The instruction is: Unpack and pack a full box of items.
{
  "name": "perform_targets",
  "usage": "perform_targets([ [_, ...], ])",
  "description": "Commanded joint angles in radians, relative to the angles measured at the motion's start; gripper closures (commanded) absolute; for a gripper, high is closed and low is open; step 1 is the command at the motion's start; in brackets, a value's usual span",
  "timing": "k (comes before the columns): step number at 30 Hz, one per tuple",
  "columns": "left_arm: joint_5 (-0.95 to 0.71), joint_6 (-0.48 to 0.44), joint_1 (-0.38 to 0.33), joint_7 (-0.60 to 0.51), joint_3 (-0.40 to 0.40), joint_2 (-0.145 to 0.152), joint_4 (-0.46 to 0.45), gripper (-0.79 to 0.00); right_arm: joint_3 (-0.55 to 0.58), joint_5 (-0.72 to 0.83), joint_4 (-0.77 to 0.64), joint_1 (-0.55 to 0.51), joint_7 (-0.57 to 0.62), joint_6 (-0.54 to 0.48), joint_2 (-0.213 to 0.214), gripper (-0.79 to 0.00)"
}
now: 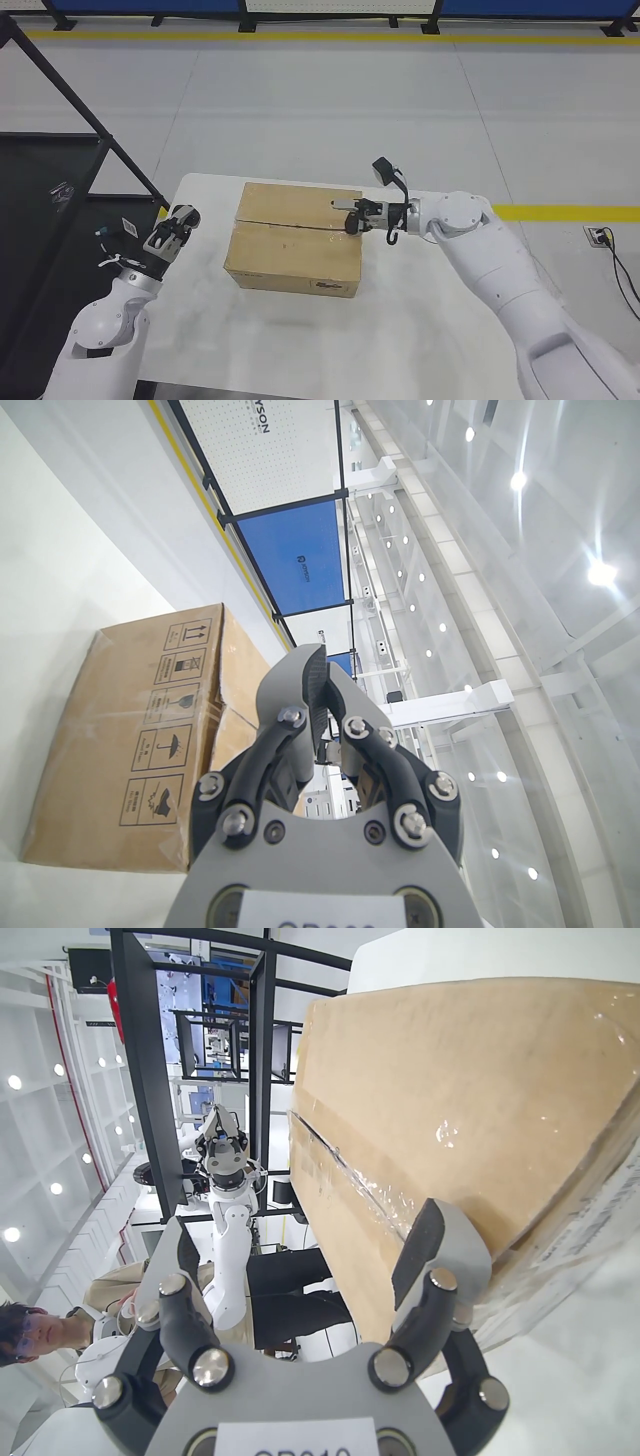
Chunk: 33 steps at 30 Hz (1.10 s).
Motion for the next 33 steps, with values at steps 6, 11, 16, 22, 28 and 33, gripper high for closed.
perform_targets([
  [6,0.008,0.008,-0.003,0.005,0.003,0.001,-0.007,0.000,0.050,-0.009,-0.035,-0.033,0.021,-0.024,0.029,-0.785],
  [11,0.013,0.010,-0.004,0.010,0.009,0.000,-0.017,0.000,0.064,-0.031,-0.055,-0.045,0.009,0.011,0.036,-0.785],
  [16,0.011,0.010,-0.003,0.016,0.009,0.000,-0.020,0.000,0.100,-0.028,-0.074,-0.062,0.033,-0.054,0.052,-0.785],
  [22,-0.012,0.014,0.000,0.028,-0.007,0.001,-0.027,0.000,0.180,-0.012,-0.115,-0.107,0.048,-0.174,0.090,-0.785],
  [28,-0.051,0.020,0.007,0.045,-0.035,0.002,-0.031,0.000,0.301,0.046,-0.154,-0.174,0.064,-0.340,0.143,-0.785],
  [33,-0.086,0.033,0.009,0.043,-0.048,0.003,-0.032,-0.017,0.308,0.048,-0.155,-0.179,0.059,-0.345,0.146,-0.785],
])
